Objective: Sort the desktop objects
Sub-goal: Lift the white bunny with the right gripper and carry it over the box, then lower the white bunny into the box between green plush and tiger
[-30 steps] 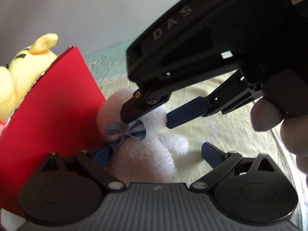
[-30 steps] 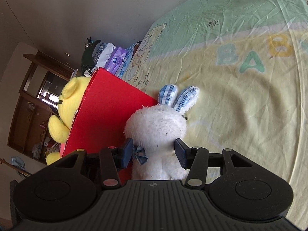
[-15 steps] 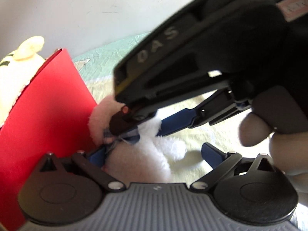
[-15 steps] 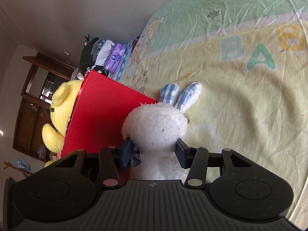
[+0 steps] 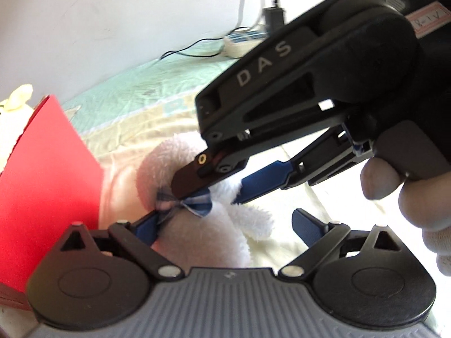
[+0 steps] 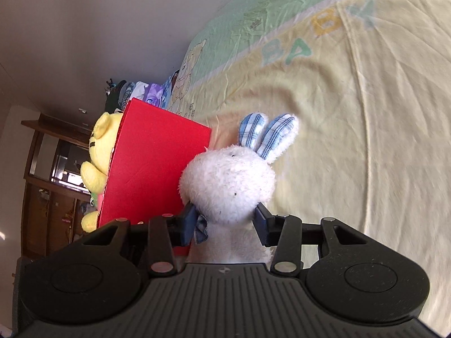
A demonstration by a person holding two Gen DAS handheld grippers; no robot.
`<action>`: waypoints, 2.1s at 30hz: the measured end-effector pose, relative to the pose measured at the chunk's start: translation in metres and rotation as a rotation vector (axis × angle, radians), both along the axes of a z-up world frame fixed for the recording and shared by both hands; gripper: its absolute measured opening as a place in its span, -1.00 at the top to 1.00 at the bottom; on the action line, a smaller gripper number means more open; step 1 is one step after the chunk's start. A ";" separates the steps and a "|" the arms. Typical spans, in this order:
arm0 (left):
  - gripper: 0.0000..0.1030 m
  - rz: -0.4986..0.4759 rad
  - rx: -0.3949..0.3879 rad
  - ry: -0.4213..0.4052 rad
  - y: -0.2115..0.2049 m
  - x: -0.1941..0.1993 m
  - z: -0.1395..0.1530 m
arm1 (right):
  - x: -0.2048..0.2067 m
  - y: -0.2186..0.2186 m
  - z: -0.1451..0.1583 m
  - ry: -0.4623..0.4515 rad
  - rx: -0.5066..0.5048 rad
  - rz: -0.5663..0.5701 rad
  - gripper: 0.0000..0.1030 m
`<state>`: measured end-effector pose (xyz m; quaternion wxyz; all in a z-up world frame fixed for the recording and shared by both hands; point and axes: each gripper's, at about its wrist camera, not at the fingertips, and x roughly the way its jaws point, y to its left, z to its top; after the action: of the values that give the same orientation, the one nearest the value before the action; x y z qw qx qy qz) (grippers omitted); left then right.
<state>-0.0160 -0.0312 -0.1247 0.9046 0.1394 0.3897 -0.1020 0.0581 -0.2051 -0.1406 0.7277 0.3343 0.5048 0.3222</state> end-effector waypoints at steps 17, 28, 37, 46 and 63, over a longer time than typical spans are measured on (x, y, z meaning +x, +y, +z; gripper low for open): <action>-0.79 -0.310 -0.048 -0.141 0.004 -0.098 0.048 | -0.120 0.008 0.047 -0.048 -0.006 -0.276 0.14; -0.79 -0.339 -0.141 -0.346 0.092 -0.126 0.116 | -0.145 0.082 0.124 -0.297 -0.051 -0.334 0.14; -0.79 -0.285 -0.153 -0.481 0.163 -0.124 0.147 | -0.128 0.148 0.161 -0.473 -0.061 -0.302 0.14; -0.79 -0.191 -0.135 -0.479 0.211 -0.103 0.139 | -0.094 0.210 0.171 -0.542 -0.159 -0.197 0.14; -0.72 -0.094 -0.216 -0.271 0.244 -0.064 0.106 | -0.052 0.278 0.154 -0.509 -0.469 0.003 0.14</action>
<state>-0.0799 0.2132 -0.0185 0.9527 0.0721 0.2443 -0.1658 0.0060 0.0729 0.0131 0.8868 0.0659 0.3680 0.2716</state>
